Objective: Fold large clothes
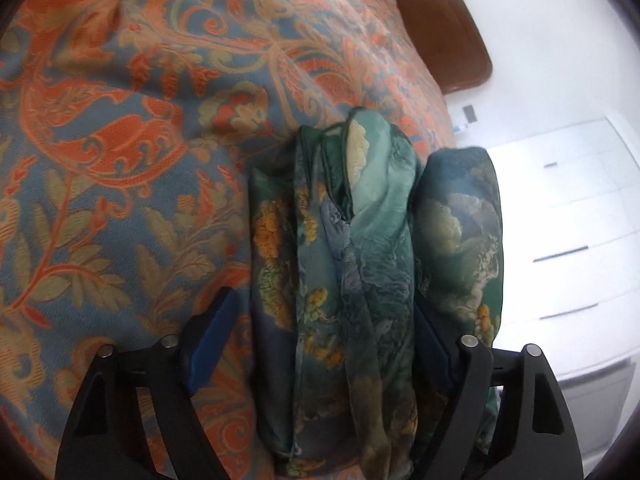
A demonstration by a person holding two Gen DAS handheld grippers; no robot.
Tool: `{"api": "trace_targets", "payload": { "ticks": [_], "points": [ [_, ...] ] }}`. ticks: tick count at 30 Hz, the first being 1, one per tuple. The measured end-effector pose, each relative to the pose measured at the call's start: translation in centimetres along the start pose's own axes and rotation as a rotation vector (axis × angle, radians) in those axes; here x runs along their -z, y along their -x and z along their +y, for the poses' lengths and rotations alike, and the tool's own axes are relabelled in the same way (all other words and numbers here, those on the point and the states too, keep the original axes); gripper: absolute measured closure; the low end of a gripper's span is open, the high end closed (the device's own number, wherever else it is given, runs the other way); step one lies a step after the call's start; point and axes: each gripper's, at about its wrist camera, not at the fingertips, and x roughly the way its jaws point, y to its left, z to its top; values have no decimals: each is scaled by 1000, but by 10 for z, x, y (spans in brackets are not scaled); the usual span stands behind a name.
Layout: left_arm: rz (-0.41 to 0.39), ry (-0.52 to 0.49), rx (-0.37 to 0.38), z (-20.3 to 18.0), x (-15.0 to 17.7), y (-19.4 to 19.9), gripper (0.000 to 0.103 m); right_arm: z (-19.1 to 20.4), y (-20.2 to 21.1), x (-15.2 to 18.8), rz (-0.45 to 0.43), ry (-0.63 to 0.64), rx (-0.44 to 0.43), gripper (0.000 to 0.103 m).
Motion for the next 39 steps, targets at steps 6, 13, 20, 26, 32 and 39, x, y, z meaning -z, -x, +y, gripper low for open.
{"api": "trace_targets", "payload": {
  "ticks": [6, 13, 20, 26, 32, 39],
  "points": [
    [38, -48, -18, -13, -9, -22, 23, -26, -36, -58, 6, -64, -136, 29],
    [57, -81, -19, -16, -13, -37, 23, -59, -159, -111, 240, -213, -356, 25],
    [85, -113, -68, -32, -19, -54, 52, -56, -223, -122, 355, -342, -571, 8],
    [27, -188, -123, -63, -10, -31, 72, 1, -196, -134, 259, -20, -393, 28],
    [-31, -258, -96, -104, -5, 2, 73, 25, -148, -132, 131, 101, -374, 33],
    [-84, -334, -61, -161, -43, 2, 73, 22, -110, -168, -16, 89, -402, 33]
  ]
}}
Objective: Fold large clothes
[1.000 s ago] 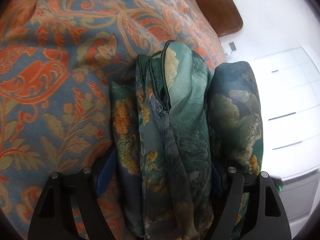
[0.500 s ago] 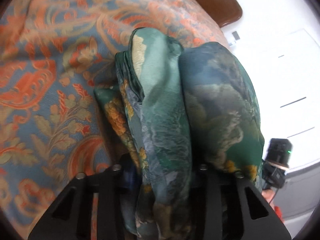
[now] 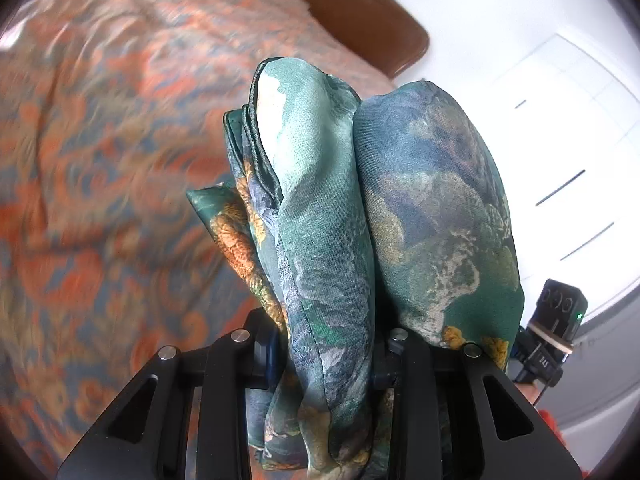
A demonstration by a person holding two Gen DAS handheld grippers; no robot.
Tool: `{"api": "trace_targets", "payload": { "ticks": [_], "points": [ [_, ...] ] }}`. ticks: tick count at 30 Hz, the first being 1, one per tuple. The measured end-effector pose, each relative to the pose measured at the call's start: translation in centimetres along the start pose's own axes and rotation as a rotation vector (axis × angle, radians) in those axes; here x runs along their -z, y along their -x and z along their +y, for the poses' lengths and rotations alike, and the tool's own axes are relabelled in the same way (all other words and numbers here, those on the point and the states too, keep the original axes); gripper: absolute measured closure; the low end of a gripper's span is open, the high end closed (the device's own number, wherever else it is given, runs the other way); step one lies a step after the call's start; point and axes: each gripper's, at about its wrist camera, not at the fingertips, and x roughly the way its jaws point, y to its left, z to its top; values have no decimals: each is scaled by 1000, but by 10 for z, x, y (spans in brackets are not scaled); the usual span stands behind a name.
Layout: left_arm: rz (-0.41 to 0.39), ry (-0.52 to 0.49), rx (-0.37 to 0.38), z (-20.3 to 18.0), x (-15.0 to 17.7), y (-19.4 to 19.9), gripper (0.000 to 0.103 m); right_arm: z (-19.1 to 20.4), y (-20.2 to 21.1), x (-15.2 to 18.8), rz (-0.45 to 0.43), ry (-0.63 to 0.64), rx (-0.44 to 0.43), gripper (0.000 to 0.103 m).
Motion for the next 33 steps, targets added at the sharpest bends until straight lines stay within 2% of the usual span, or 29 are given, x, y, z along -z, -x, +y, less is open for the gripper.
{"api": "trace_targets", "payload": {
  "ticks": [4, 8, 12, 14, 17, 19, 21, 23, 24, 26, 28, 31, 33],
  "points": [
    [-8, -18, 5, -1, -23, -12, 73, -14, 4, -26, -42, -1, 8, 33],
    [18, -23, -22, 4, -40, -53, 72, -41, -17, -48, -62, -30, 21, 33],
    [82, -12, -54, 31, -32, -90, 71, -81, -43, -44, -34, -88, 21, 33],
    [115, 22, -73, 50, -23, -117, 66, -102, -59, -40, 3, -120, 28, 33],
    [86, 73, -44, 68, -12, -127, 55, -131, -81, -23, 49, -198, 34, 32],
    [60, 105, -6, 75, -10, -121, 51, -143, -82, -18, 24, -251, 7, 28],
    [48, 82, -20, 73, -10, -110, 48, -145, -78, -16, -5, -292, -20, 25],
    [30, 25, -53, 63, -6, -94, 45, -145, -74, -18, -8, -297, -17, 23],
    [6, -40, -99, 53, 1, -80, 43, -145, -70, -20, -4, -293, -10, 23],
    [-58, -161, -191, 32, 20, -54, 32, -146, -61, -19, 0, -278, 10, 23],
    [-127, -250, -276, 14, 41, -29, 19, -137, -37, -19, -36, -205, 61, 23],
    [-242, -319, -403, -12, 68, 3, 4, -119, -5, -13, -53, -90, 156, 23],
    [-335, -340, -472, -33, 89, 28, 1, -99, 20, -5, -66, -11, 210, 23]
  ]
}}
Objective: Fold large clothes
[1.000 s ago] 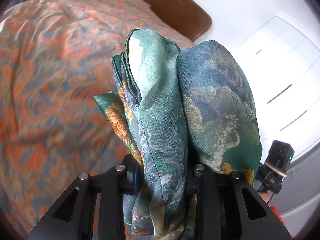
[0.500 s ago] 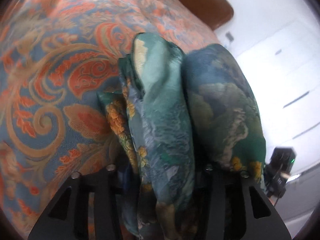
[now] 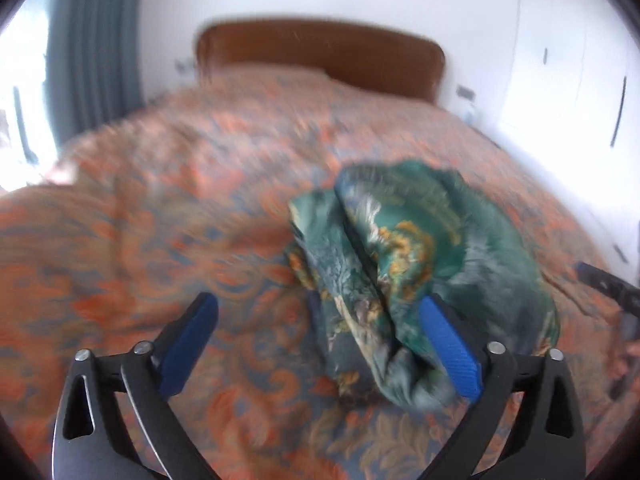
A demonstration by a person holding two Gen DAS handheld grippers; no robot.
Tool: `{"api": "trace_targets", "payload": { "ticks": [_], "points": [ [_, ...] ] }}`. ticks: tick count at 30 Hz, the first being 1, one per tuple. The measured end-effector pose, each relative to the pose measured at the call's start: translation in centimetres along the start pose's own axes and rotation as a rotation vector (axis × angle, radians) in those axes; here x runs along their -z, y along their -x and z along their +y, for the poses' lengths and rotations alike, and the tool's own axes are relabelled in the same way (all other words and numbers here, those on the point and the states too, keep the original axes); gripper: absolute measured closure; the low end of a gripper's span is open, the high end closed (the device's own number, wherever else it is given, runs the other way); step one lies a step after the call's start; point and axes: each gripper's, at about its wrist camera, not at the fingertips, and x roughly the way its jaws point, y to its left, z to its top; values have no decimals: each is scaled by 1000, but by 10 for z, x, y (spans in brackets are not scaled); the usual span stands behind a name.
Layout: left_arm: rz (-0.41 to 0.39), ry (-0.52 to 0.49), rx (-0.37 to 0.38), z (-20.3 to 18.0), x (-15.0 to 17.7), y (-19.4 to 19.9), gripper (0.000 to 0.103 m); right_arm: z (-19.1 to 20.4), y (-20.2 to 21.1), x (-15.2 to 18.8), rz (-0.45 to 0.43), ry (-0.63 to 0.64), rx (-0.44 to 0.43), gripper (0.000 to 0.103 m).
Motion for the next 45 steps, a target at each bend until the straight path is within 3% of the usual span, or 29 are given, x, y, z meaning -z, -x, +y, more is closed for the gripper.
{"api": "trace_targets", "payload": {
  "ticks": [3, 5, 10, 13, 17, 22, 24, 27, 34, 45],
  "points": [
    [-102, -22, -103, -18, 4, 40, 1, 35, 53, 14, -39, 121, 127, 11],
    [-158, -50, -145, -28, 9, 66, 0, 57, 83, 24, -88, 185, 236, 11],
    [-236, -90, -172, -56, 16, 110, 0, 85, 122, 45, -154, 227, 348, 11],
    [-243, -101, -204, -70, 20, 123, 0, 96, 144, 62, -220, 201, 445, 11],
    [-279, -127, -249, -84, 37, 140, 0, 107, 170, 78, -249, 135, 438, 10],
    [-171, -78, -169, -83, 68, 149, 0, 122, 188, 101, -279, 129, 460, 9],
    [-158, -59, -193, -82, 79, 153, 0, 131, 193, 114, -281, 128, 478, 9],
    [-107, -58, -201, -83, 93, 161, 0, 141, 196, 133, -245, 132, 503, 9],
    [10, -28, -113, -77, 107, 182, 0, 173, 210, 160, -189, 176, 476, 9],
    [5, -32, -125, -81, 108, 198, 0, 210, 223, 164, -151, 209, 465, 9]
  ]
}}
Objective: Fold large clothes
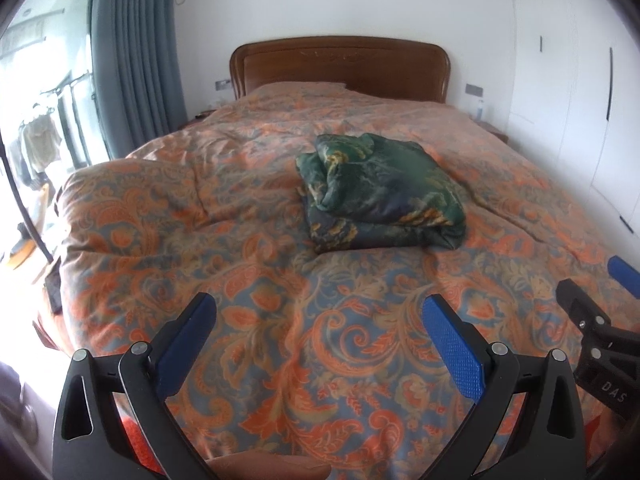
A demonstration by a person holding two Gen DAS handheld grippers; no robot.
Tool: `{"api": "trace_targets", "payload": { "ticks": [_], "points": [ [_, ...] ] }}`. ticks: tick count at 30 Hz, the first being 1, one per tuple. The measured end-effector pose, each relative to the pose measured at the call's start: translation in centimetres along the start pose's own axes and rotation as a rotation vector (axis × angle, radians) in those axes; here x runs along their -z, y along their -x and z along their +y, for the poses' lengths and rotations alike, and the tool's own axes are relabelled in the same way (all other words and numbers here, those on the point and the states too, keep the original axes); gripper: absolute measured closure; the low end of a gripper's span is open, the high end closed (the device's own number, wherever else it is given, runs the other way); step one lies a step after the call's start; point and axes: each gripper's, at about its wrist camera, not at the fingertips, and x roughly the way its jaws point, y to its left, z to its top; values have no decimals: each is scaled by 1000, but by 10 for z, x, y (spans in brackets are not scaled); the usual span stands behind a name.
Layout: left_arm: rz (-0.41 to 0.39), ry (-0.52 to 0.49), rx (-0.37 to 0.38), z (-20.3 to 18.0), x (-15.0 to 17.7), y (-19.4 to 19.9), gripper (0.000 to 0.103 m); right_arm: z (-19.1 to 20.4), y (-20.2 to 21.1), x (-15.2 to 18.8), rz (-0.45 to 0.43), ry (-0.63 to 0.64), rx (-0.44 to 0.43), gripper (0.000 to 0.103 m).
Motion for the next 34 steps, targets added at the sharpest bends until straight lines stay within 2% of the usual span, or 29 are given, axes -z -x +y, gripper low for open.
{"api": "trace_targets", "payload": {
  "ticks": [8, 28, 34],
  "points": [
    [-26, -20, 8, -7, -4, 12, 0, -3, 9, -8, 11, -15, 2, 9],
    [-13, -18, 15, -6, 0, 7, 0, -2, 4, -1, 44, -15, 38, 9],
    [-41, -19, -1, -6, -1, 10, 0, 0, 6, -1, 32, -6, 38, 9]
  ]
}}
